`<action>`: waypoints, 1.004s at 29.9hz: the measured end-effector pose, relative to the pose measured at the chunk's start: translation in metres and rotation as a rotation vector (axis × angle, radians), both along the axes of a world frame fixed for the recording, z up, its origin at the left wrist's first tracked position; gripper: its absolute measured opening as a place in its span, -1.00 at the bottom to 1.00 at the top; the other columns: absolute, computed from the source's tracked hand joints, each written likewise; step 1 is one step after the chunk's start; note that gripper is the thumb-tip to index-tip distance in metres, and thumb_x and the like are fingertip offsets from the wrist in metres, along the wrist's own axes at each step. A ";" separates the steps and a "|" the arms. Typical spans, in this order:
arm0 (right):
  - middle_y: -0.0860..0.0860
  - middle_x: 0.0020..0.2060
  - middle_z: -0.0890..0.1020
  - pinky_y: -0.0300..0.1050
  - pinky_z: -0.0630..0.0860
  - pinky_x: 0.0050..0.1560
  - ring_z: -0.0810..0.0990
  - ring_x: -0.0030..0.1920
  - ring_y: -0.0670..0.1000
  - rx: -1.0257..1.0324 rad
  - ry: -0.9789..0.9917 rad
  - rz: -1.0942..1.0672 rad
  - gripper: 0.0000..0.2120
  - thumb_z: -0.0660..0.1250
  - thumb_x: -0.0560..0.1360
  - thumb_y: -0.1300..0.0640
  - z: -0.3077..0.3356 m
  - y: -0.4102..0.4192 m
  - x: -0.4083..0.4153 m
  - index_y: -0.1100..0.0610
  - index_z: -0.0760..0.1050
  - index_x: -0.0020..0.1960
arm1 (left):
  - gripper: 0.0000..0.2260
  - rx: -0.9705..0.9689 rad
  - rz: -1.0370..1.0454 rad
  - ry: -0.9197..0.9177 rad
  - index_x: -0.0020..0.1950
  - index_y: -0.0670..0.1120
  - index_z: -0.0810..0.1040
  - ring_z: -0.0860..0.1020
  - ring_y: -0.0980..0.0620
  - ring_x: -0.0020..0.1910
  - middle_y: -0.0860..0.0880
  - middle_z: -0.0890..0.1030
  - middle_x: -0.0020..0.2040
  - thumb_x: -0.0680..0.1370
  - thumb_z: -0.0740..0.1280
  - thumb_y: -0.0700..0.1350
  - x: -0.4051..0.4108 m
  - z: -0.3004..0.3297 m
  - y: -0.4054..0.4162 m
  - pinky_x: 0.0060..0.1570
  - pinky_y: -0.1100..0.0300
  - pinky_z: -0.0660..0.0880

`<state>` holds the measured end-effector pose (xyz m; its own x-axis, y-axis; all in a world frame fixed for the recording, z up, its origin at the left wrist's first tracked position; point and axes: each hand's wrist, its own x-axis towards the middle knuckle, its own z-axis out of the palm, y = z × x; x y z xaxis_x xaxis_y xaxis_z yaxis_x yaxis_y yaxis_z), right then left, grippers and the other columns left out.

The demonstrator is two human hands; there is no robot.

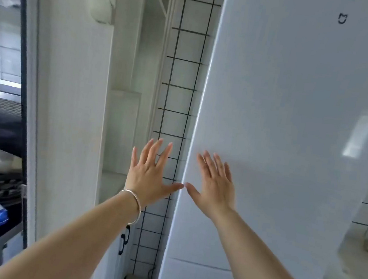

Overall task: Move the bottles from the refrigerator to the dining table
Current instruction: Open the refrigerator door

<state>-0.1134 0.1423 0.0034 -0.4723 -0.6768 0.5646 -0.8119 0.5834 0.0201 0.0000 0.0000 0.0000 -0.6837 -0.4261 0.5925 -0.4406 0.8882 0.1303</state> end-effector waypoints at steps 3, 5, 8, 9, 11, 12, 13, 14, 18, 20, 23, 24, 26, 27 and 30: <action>0.04 0.44 0.35 0.13 0.29 0.38 0.28 0.45 0.14 0.019 0.238 -0.036 -0.30 0.03 0.41 -0.24 -0.007 -0.022 -0.011 0.10 0.26 0.45 | -0.05 -0.002 -0.019 0.015 0.53 0.06 -0.23 -0.16 -0.03 0.55 -0.02 -0.08 0.57 0.33 0.02 0.53 -0.018 -0.011 -0.018 0.49 -0.15 -0.17; 0.06 0.41 0.40 0.17 0.36 0.31 0.25 0.43 0.16 0.041 0.381 -0.020 -0.37 0.20 0.40 -0.18 -0.012 -0.031 -0.022 0.10 0.35 0.39 | -0.03 0.025 -0.049 0.047 0.54 0.05 -0.18 -0.10 -0.03 0.55 -0.03 -0.02 0.56 0.28 -0.05 0.54 -0.032 -0.020 -0.027 0.50 -0.14 -0.14; 0.07 0.39 0.42 0.14 0.16 0.43 0.18 0.42 0.15 0.039 0.543 0.038 -0.41 0.38 0.34 -0.04 -0.013 -0.039 -0.035 0.13 0.45 0.32 | -0.05 0.103 -0.082 0.023 0.54 0.04 -0.14 -0.09 -0.02 0.54 -0.02 0.01 0.55 0.31 0.05 0.51 -0.052 -0.034 -0.033 0.50 -0.12 -0.09; 0.08 0.37 0.45 0.13 0.09 0.43 0.19 0.41 0.15 0.045 0.602 0.058 -0.48 0.33 0.35 0.00 -0.012 -0.042 -0.039 0.14 0.50 0.28 | -0.07 0.141 -0.102 0.023 0.54 0.04 -0.11 -0.09 -0.02 0.54 -0.02 0.03 0.54 0.34 0.12 0.47 -0.057 -0.037 -0.034 0.50 -0.10 -0.08; 0.10 0.30 0.52 0.10 -0.01 0.44 0.22 0.40 0.14 0.077 0.656 0.080 -0.57 0.16 0.38 0.05 -0.009 -0.048 -0.042 0.16 0.57 0.17 | -0.14 0.161 -0.151 0.009 0.53 0.02 0.04 -0.01 -0.03 0.53 -0.01 0.13 0.51 0.37 0.16 0.43 -0.067 -0.044 -0.035 0.49 -0.07 -0.03; 0.10 0.24 0.57 0.09 -0.04 0.45 0.25 0.39 0.13 0.098 0.673 0.088 -0.58 0.11 0.39 0.07 -0.008 -0.051 -0.043 0.16 0.60 0.10 | -0.19 0.145 -0.178 -0.004 0.49 0.02 0.15 0.07 -0.03 0.50 0.00 0.21 0.46 0.36 0.13 0.43 -0.071 -0.046 -0.035 0.48 -0.04 0.02; 0.10 0.17 0.61 0.09 -0.06 0.46 0.30 0.38 0.12 0.130 0.705 0.087 -0.61 0.11 0.39 0.07 -0.006 -0.055 -0.044 0.15 0.63 0.03 | -0.25 0.131 -0.202 -0.017 0.43 0.02 0.25 0.16 -0.02 0.46 0.03 0.30 0.40 0.35 0.09 0.41 -0.074 -0.047 -0.034 0.44 0.03 0.09; 0.08 0.08 0.65 0.09 -0.07 0.45 0.38 0.35 0.11 0.189 0.746 0.070 -0.65 0.13 0.39 0.06 -0.006 -0.059 -0.044 0.13 0.65 -0.04 | -0.34 0.138 -0.224 -0.019 0.35 0.02 0.33 0.25 0.00 0.39 0.05 0.37 0.32 0.37 0.10 0.36 -0.077 -0.048 -0.032 0.38 0.10 0.17; -0.01 -0.23 0.66 0.12 -0.10 0.44 0.59 0.12 0.08 0.454 0.771 -0.087 -0.74 0.24 0.36 -0.02 -0.002 -0.076 -0.041 0.06 0.68 -0.19 | -0.71 0.334 -0.295 -0.001 0.10 -0.03 0.43 0.50 -0.04 0.09 0.04 0.53 -0.02 0.44 0.27 0.06 -0.088 -0.043 -0.023 -0.08 0.17 0.36; -0.05 -0.30 0.63 0.12 -0.11 0.46 0.60 0.01 0.03 0.537 0.744 -0.138 -0.63 0.09 0.39 0.01 -0.001 -0.083 -0.036 0.01 0.68 -0.23 | -0.76 0.518 -0.338 -0.045 0.08 -0.03 0.41 0.57 -0.09 -0.05 0.03 0.53 -0.18 0.44 0.26 -0.02 -0.090 -0.040 -0.022 -0.26 0.17 0.37; -0.10 -0.35 0.62 0.06 0.02 0.45 0.58 -0.09 -0.03 0.529 0.732 -0.150 -0.59 0.04 0.35 0.02 -0.001 -0.090 -0.036 -0.02 0.68 -0.30 | -0.83 0.597 -0.362 -0.086 0.04 -0.05 0.40 0.60 -0.15 -0.08 0.03 0.48 -0.31 0.46 0.23 -0.08 -0.091 -0.036 -0.023 -0.40 0.19 0.32; -0.10 -0.35 0.62 0.03 0.06 0.43 0.58 -0.09 -0.03 0.531 0.726 -0.154 -0.63 0.08 0.33 0.01 -0.001 -0.091 -0.036 -0.03 0.68 -0.31 | -0.87 0.611 -0.366 -0.088 0.00 -0.04 0.39 0.59 -0.16 -0.07 0.04 0.47 -0.33 0.47 0.22 -0.10 -0.090 -0.035 -0.023 -0.42 0.20 0.30; -0.11 -0.32 0.63 0.00 0.10 0.39 0.56 -0.08 -0.04 0.558 0.716 -0.162 -0.72 0.18 0.33 -0.02 0.000 -0.092 -0.035 -0.04 0.68 -0.30 | -0.92 0.635 -0.369 -0.089 -0.06 -0.01 0.36 0.59 -0.15 -0.06 0.05 0.45 -0.35 0.46 0.21 -0.11 -0.088 -0.034 -0.021 -0.43 0.21 0.30; -0.12 -0.30 0.63 0.00 0.09 0.36 0.55 -0.06 -0.04 0.581 0.716 -0.169 -0.74 0.22 0.34 -0.05 0.001 -0.091 -0.033 -0.05 0.68 -0.27 | -0.92 0.641 -0.372 -0.087 -0.07 0.00 0.34 0.59 -0.15 -0.06 0.06 0.44 -0.35 0.46 0.20 -0.11 -0.087 -0.033 -0.021 -0.41 0.20 0.31; -0.11 -0.18 0.61 0.03 0.00 0.30 0.50 0.01 -0.02 0.642 0.747 -0.191 -0.71 0.17 0.44 -0.05 0.001 -0.091 -0.027 -0.05 0.66 -0.12 | -0.91 0.641 -0.374 -0.086 -0.06 0.00 0.34 0.59 -0.16 -0.05 0.04 0.46 -0.29 0.45 0.20 -0.11 -0.083 -0.032 -0.019 -0.31 0.17 0.35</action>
